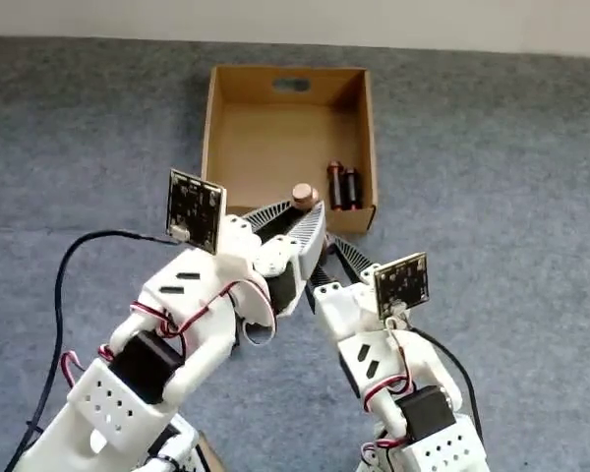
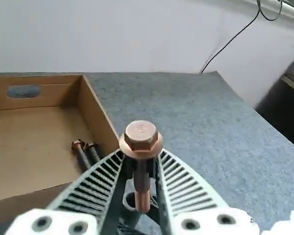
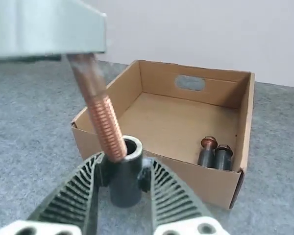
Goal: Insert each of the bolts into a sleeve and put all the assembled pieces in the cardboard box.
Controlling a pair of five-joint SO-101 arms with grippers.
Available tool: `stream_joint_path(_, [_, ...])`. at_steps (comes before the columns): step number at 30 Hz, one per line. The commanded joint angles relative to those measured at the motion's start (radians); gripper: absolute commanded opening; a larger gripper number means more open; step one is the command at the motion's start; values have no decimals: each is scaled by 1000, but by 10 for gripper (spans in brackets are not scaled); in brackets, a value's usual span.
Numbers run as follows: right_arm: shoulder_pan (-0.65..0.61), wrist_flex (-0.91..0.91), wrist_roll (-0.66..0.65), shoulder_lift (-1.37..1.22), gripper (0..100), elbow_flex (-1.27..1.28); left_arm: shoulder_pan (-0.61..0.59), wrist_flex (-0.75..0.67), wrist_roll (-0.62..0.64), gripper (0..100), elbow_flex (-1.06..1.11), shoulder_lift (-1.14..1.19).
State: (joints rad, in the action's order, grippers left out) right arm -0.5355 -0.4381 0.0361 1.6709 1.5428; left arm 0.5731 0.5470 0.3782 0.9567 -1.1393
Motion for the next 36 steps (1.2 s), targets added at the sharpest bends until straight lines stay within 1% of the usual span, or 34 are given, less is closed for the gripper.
stream_joint_path(1, [1,-1,12,-2,6,-8,15,-40,-57,7,22,-24])
stream_joint_path(5, [1,-1,12,-2,6,-8,15,-40,-149,7,38,-24])
stream_joint_path(8, [1,-1,12,-2,6,-8,15,-41,-195,7,33,-22])
stream_joint_path(10, [1,-1,12,-2,6,-8,12,-68,-221,7,38,-22])
stream_joint_path(14, [1,-1,12,-2,6,-8,13,-104,-224,7,33,2])
stream_joint_path(21, [2,-1,12,-2,6,-8,8,-97,-221,7,25,99])
stream_joint_path(22, [2,-1,12,-2,6,-8,13,-80,-221,7,8,99])
stream_joint_path(27, [2,-1,12,-2,6,-8,16,141,-221,7,-105,108])
stream_joint_path(30, [2,-1,12,-2,6,-8,13,235,-221,7,-137,108])
stream_joint_path(32, [2,-1,12,-2,6,-8,13,262,-221,7,-137,108])
stream_joint_path(36, [2,-1,12,-2,6,-8,13,265,-221,7,-131,108])
